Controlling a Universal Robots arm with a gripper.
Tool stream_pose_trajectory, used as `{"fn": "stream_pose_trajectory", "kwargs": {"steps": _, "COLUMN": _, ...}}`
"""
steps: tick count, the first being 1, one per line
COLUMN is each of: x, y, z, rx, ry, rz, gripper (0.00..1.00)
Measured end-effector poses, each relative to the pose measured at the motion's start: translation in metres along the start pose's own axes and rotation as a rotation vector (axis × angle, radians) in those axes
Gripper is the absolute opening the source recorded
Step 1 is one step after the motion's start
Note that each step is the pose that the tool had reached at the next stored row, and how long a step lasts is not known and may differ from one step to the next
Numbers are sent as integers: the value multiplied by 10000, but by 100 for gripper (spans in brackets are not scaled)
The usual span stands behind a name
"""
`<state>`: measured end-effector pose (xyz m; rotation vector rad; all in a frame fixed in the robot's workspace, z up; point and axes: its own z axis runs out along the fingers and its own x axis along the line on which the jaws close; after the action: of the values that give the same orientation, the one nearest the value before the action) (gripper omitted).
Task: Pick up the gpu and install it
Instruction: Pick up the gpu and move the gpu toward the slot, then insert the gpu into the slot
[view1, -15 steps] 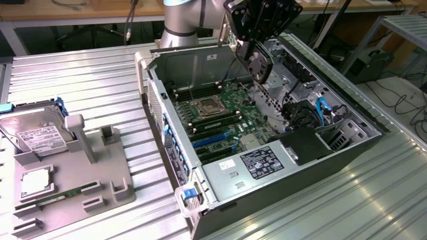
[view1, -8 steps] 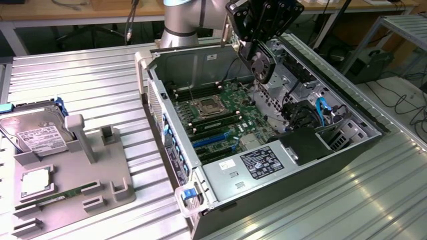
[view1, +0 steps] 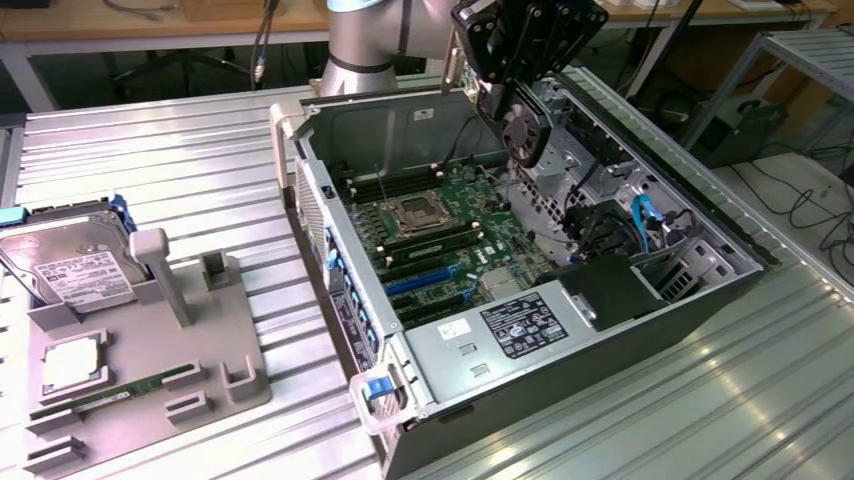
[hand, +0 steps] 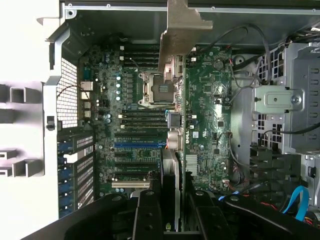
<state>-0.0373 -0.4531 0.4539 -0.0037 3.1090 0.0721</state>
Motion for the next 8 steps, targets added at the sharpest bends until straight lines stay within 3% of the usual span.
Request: {"fn": "stream_pose_trajectory", "kwargs": {"steps": 8, "x": 1, "y": 0, "z": 0, "rx": -4, "ry": 5, "rz": -115, "gripper": 27}}
